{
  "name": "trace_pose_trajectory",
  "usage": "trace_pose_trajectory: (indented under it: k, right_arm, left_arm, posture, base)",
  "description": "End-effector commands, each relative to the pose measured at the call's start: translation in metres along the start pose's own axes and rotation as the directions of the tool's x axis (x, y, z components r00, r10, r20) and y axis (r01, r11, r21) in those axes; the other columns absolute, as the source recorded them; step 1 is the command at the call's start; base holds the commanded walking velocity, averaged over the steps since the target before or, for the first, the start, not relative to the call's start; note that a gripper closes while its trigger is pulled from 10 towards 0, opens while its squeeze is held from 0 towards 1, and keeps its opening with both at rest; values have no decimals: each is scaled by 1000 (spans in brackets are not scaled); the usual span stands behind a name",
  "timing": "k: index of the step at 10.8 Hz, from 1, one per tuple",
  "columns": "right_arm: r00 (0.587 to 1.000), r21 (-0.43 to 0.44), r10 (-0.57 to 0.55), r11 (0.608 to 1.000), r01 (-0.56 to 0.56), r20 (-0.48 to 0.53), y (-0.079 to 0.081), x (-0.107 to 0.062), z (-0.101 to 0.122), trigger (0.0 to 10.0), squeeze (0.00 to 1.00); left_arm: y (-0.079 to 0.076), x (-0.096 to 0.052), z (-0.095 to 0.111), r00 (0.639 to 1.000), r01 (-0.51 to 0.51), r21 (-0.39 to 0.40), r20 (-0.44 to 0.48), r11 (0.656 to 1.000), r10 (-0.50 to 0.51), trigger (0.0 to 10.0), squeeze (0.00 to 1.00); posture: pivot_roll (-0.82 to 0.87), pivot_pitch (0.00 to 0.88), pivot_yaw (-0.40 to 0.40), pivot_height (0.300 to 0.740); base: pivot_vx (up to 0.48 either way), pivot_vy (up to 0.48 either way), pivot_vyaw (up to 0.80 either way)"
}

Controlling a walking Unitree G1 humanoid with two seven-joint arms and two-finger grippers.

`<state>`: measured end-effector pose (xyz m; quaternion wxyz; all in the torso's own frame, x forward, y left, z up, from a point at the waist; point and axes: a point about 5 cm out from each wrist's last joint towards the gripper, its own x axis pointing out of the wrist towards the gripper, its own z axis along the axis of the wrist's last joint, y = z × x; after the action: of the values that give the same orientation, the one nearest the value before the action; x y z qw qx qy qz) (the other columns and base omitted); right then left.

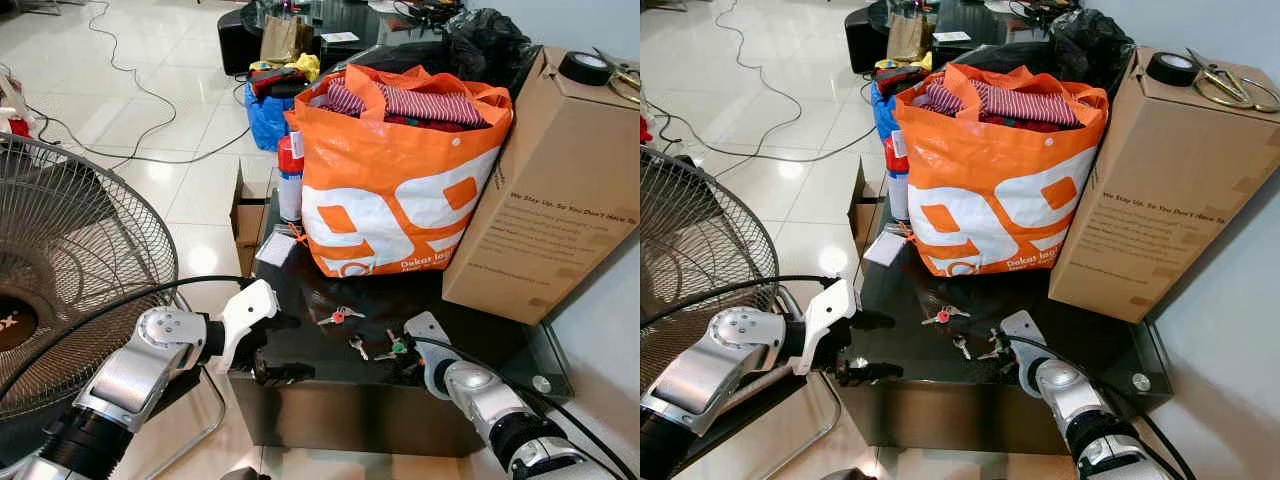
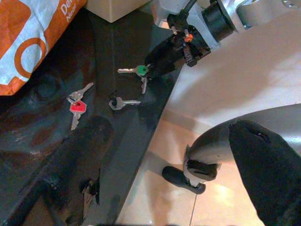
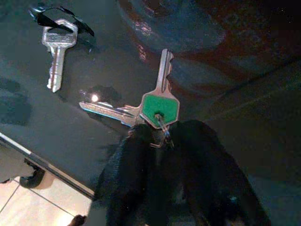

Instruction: Hang keys on a hook

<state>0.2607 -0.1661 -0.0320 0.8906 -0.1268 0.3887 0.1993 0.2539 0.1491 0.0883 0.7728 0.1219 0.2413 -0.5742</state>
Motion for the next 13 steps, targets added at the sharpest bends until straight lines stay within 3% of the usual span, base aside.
trace_pose_trajectory:
  k: [1,7,9,10,11,13]
  right_arm:
    - [1000,10,-15,1000,15,6,-3,0,1,0,0]
    - [1000,25,-15,1000,14,23,-2,1,3,0,0]
    - [992,30,-10,1000,6,129,-13,-9,14,0,0]
    - [983,20,-7,1000,3,186,-18,-18,17,0,0]
    - [970,2,-8,1000,8,242,-21,-33,20,0,0]
    - [921,53,-66,997,49,383,-20,-78,34,0,0]
  left_arm:
    - [-2,0,2,1000,19,18,-8,1000,-19,10000,0]
    - [0,1,1,1000,18,22,-3,1000,-18,10000,0]
    - [10,3,11,992,-100,46,83,994,96,10000,0]
    - [19,2,19,964,-217,31,163,976,210,10000,0]
    - [26,-3,25,907,-356,1,241,934,346,10000,0]
    - [30,-14,33,781,-562,-27,314,827,540,10000,0]
  posture:
    - [-34,0,-25,740]
    - [-33,0,-24,740]
    - [-46,0,1,740]
    - [-51,0,11,740]
    - [-68,0,38,740]
    - [-74,0,42,740]
  base:
    - [0,0,0]
    - [0,0,0]
    - [0,0,0]
    - [0,0,0]
    - [0,0,0]
    - [0,0,0]
